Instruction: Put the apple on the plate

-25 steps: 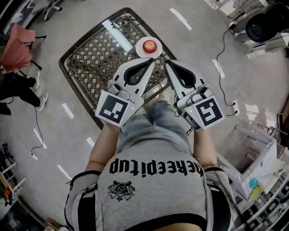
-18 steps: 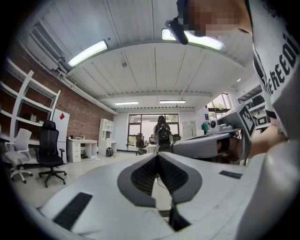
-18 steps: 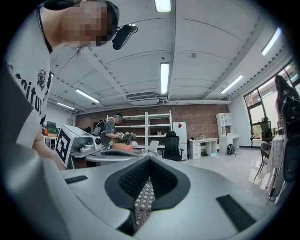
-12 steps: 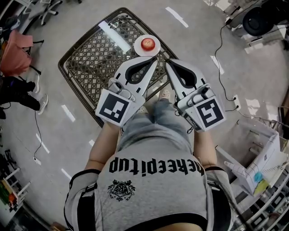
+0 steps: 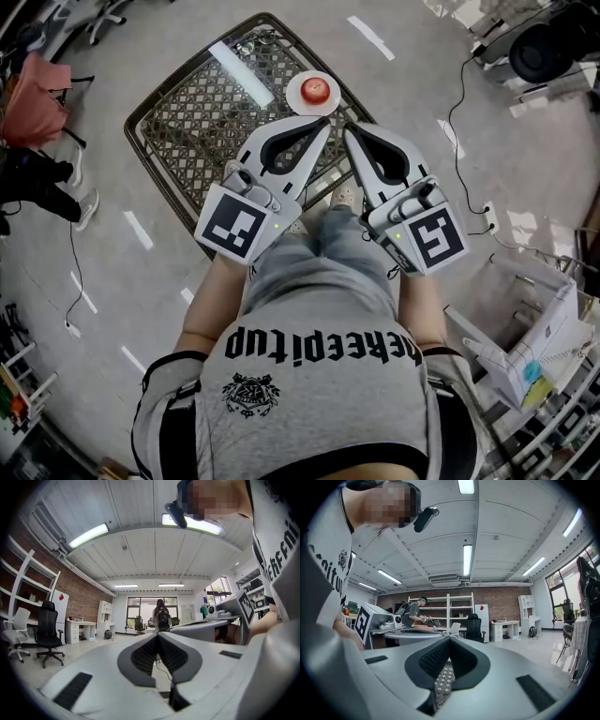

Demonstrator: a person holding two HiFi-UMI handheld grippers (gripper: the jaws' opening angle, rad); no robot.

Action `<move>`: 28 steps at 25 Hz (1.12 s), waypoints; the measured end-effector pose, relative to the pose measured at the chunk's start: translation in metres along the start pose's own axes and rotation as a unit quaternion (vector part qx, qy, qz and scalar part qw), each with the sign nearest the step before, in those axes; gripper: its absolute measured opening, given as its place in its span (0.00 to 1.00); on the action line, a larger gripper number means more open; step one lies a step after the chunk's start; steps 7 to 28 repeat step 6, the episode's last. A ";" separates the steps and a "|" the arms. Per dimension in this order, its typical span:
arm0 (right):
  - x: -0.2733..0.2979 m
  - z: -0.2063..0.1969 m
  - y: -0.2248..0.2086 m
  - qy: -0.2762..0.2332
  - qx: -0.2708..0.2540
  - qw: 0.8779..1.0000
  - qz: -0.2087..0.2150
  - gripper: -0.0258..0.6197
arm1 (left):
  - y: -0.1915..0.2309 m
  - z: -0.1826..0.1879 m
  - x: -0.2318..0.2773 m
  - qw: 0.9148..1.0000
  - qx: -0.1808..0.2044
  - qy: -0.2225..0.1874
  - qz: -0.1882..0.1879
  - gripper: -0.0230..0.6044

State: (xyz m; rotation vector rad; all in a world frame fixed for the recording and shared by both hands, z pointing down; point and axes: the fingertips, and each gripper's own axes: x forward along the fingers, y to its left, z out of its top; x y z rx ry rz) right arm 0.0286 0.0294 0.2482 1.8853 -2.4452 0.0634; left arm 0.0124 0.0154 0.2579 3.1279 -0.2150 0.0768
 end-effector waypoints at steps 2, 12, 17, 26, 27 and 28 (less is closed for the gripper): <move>0.003 0.008 0.001 -0.009 0.002 1.000 -0.001 0.03 | 0.002 0.004 -0.001 1.000 0.000 -0.002 -0.001 0.07; 0.009 0.013 0.007 0.005 -0.002 1.000 0.005 0.03 | 0.008 0.014 -0.005 1.000 0.002 -0.003 -0.002 0.07; 0.009 0.013 0.007 0.005 -0.002 1.000 0.005 0.03 | 0.008 0.014 -0.005 1.000 0.002 -0.003 -0.002 0.07; 0.009 0.013 0.007 0.005 -0.002 1.000 0.005 0.03 | 0.008 0.014 -0.005 1.000 0.002 -0.003 -0.002 0.07; 0.009 0.013 0.007 0.005 -0.002 1.000 0.005 0.03 | 0.008 0.014 -0.005 1.000 0.002 -0.003 -0.002 0.07; 0.009 0.013 0.007 0.005 -0.002 1.000 0.005 0.03 | 0.008 0.014 -0.005 1.000 0.002 -0.003 -0.002 0.07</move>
